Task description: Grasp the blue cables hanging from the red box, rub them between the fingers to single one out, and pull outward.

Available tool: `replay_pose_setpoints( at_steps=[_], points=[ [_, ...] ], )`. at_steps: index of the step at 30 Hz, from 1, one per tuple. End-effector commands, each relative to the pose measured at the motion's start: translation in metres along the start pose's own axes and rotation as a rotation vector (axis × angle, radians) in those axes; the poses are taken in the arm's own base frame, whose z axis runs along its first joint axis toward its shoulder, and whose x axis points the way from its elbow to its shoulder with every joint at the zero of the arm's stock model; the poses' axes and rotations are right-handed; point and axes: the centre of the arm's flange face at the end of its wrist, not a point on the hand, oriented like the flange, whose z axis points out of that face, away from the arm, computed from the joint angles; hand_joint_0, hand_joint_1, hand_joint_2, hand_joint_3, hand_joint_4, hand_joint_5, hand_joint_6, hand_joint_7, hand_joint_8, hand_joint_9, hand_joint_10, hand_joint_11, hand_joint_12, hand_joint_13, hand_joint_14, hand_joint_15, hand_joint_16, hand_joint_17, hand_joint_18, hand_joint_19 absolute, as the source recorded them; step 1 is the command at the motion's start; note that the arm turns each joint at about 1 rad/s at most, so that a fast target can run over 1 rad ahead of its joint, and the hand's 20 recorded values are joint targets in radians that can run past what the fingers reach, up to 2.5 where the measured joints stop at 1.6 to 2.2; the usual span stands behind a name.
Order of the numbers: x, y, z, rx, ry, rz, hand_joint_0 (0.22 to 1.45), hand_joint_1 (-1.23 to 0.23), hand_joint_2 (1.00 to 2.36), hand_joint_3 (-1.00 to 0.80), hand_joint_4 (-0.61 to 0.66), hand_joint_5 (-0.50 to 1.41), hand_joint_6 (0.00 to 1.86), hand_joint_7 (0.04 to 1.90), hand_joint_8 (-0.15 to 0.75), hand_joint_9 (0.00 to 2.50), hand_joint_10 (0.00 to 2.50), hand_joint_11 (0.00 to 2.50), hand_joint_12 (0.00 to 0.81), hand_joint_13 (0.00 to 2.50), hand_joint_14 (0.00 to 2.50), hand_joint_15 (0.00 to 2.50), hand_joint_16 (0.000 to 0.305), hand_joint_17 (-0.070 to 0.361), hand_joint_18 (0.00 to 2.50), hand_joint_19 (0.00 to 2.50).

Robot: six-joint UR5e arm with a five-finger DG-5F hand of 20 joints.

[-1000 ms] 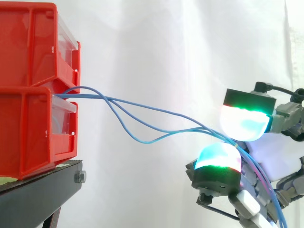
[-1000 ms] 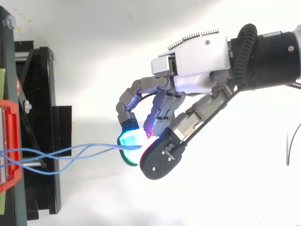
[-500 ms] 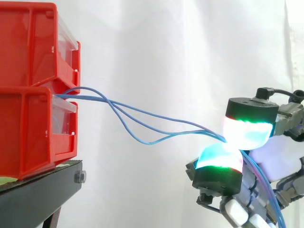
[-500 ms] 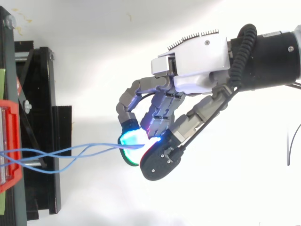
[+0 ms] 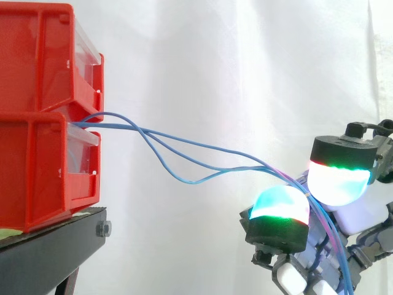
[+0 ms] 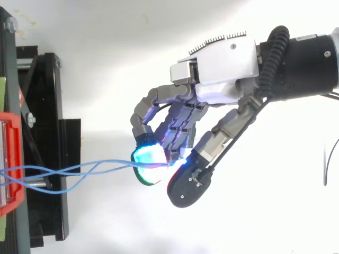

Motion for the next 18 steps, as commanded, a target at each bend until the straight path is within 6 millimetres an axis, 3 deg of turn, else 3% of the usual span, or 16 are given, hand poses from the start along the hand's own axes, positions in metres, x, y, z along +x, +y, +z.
replay_pose_setpoints(
  at_steps=[1,8,14,18],
  points=[
    [0.0000,-0.0002,0.0004,-0.001,0.001,-0.001,0.57,-0.89,1.00,-0.50,0.10,-0.17,0.87,1.03,0.242,0.77,0.01,0.35,0.363,0.76,0.02,0.55,0.047,0.105,0.71,0.58],
    [0.0011,-0.0002,0.0007,-0.001,0.002,-0.001,0.51,-0.81,1.00,-0.50,0.10,-0.15,0.86,1.06,0.255,0.81,0.01,0.34,0.379,0.79,0.02,0.56,0.049,0.110,0.73,0.61],
    [0.0000,0.0007,-0.0003,-0.001,-0.001,-0.002,0.54,-0.72,1.00,-0.50,0.07,-0.14,0.85,1.09,0.253,0.84,0.01,0.34,0.369,0.80,0.02,0.57,0.047,0.106,0.72,0.63],
    [-0.0002,-0.0003,0.0003,0.000,-0.001,-0.004,0.59,-0.73,1.01,-0.29,0.04,-0.14,0.85,1.16,0.247,0.85,0.01,0.35,0.362,0.80,0.02,0.57,0.046,0.102,0.70,0.64]
  ],
)
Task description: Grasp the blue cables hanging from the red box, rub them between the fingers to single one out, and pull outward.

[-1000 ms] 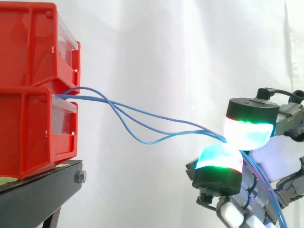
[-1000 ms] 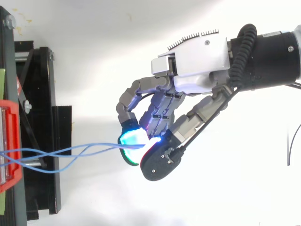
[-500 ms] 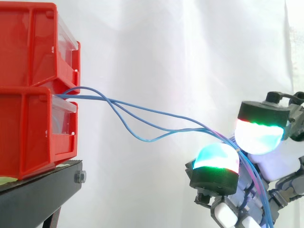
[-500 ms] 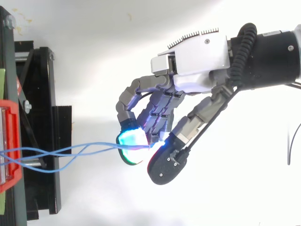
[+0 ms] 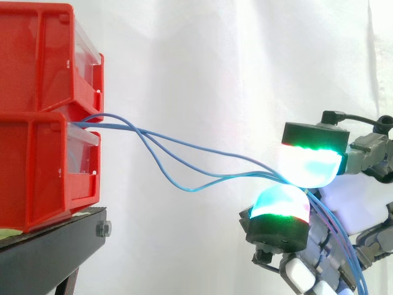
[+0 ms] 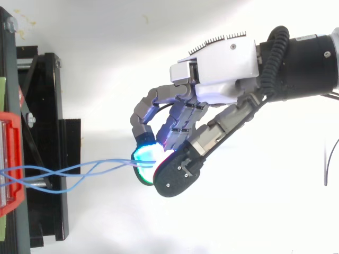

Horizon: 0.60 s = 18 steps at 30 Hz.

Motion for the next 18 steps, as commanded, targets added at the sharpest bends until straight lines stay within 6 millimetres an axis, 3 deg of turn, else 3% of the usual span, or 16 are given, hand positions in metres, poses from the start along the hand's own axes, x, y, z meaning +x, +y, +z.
replay_pose_setpoints(
  at_steps=[1,4,7,11,18],
  points=[
    [-0.0002,-0.0007,0.0001,0.000,0.000,-0.001,0.59,-0.74,1.01,-0.27,0.04,-0.14,0.85,1.18,0.249,0.85,0.01,0.35,0.362,0.80,0.02,0.57,0.046,0.103,0.70,0.64],
    [0.0000,0.0010,-0.0003,-0.003,0.000,-0.001,0.61,-0.81,1.02,-0.21,0.02,-0.15,0.87,1.13,0.240,0.81,0.01,0.35,0.363,0.79,0.02,0.57,0.045,0.102,0.70,0.62],
    [-0.0008,0.0003,0.0004,-0.003,-0.006,-0.001,0.67,-0.90,1.02,-0.25,-0.01,-0.16,0.89,1.13,0.236,0.78,0.01,0.36,0.360,0.77,0.02,0.56,0.045,0.102,0.71,0.58],
    [-0.0009,0.0012,-0.0002,-0.005,-0.009,0.000,0.72,-0.94,1.00,-0.49,0.04,-0.17,0.89,1.07,0.223,0.75,0.01,0.34,0.356,0.77,0.02,0.54,0.045,0.102,0.72,0.55],
    [-0.0008,0.0012,-0.0002,-0.005,-0.007,0.000,0.50,-0.83,1.00,-0.50,0.09,-0.15,0.88,1.07,0.244,0.81,0.01,0.34,0.369,0.79,0.02,0.55,0.049,0.109,0.75,0.58]
  ],
)
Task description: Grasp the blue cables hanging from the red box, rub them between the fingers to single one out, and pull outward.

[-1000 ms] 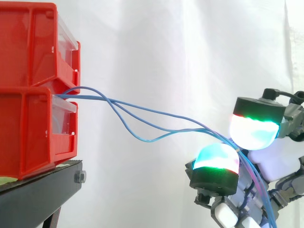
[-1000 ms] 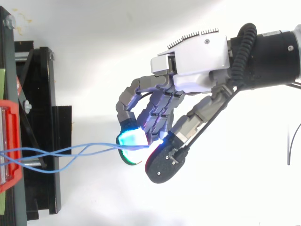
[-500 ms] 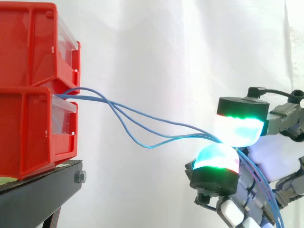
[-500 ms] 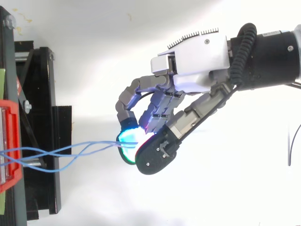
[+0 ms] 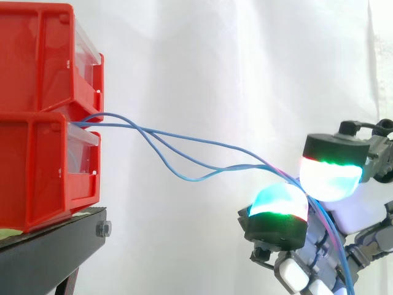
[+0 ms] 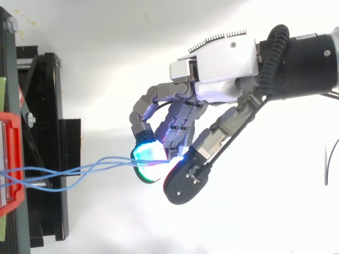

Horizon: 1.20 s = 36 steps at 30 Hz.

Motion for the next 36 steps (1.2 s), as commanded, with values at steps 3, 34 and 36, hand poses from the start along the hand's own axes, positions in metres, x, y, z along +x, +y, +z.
replay_pose_setpoints(
  at_steps=[3,34,36],
  points=[
    [0.0001,0.0006,-0.0001,-0.001,0.001,0.001,0.47,-0.78,1.00,-0.50,0.10,-0.15,0.88,1.05,0.256,0.83,0.01,0.34,0.383,0.81,0.02,0.55,0.051,0.115,0.76,0.58],
    [-0.0019,0.0063,0.0003,-0.012,-0.004,0.000,0.61,-0.91,1.00,-0.50,0.04,-0.16,0.88,1.07,0.204,0.78,0.01,0.33,0.342,0.76,0.02,0.53,0.044,0.099,0.71,0.55],
    [-0.0019,0.0063,0.0003,-0.012,-0.004,0.000,0.53,-0.86,1.00,-0.50,0.05,-0.15,0.87,1.07,0.221,0.81,0.01,0.34,0.354,0.78,0.02,0.54,0.047,0.105,0.72,0.56]
  ],
)
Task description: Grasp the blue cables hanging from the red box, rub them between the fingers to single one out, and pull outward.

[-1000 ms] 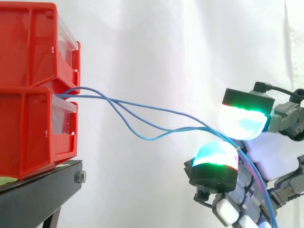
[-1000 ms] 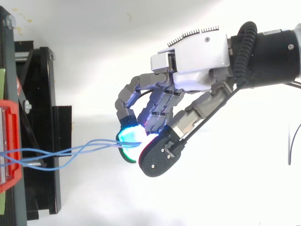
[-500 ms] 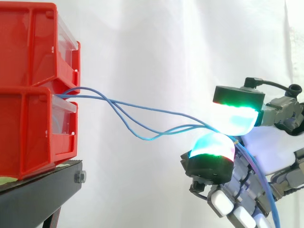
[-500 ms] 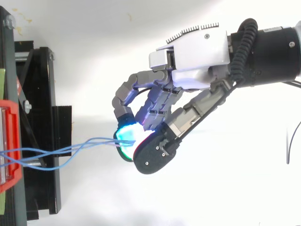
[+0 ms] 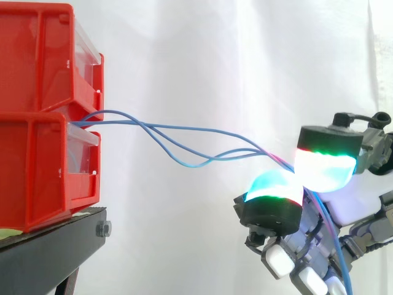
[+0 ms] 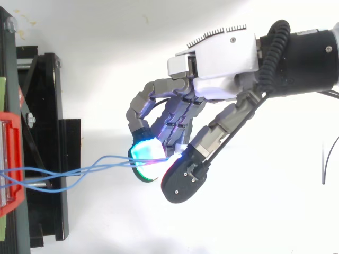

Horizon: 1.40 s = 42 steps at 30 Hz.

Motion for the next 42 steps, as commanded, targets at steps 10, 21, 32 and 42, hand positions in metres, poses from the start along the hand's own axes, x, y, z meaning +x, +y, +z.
replay_pose_setpoints(
  at_steps=[10,21,32,42],
  points=[
    [-0.0001,-0.0007,0.0003,0.001,0.000,-0.001,0.40,-0.68,1.00,-0.50,0.07,-0.14,0.86,1.06,0.273,0.86,0.01,0.32,0.417,0.82,0.02,0.55,0.059,0.132,0.77,0.58],
    [-0.0001,-0.0009,0.0002,0.003,0.000,-0.001,0.57,-0.72,1.01,-0.19,0.04,-0.14,0.86,1.10,0.272,0.86,0.01,0.32,0.414,0.81,0.02,0.54,0.058,0.130,0.75,0.58],
    [0.0000,0.0002,-0.0002,0.000,0.000,-0.002,0.66,-0.89,1.01,-0.28,0.01,-0.16,0.87,1.14,0.210,0.74,0.01,0.34,0.355,0.74,0.02,0.54,0.046,0.104,0.67,0.57],
    [-0.0001,-0.0007,0.0003,0.001,0.000,-0.001,0.75,-0.94,1.00,-0.44,-0.08,-0.17,0.88,1.19,0.181,0.72,0.01,0.31,0.344,0.73,0.02,0.51,0.046,0.103,0.68,0.52]
  ],
)
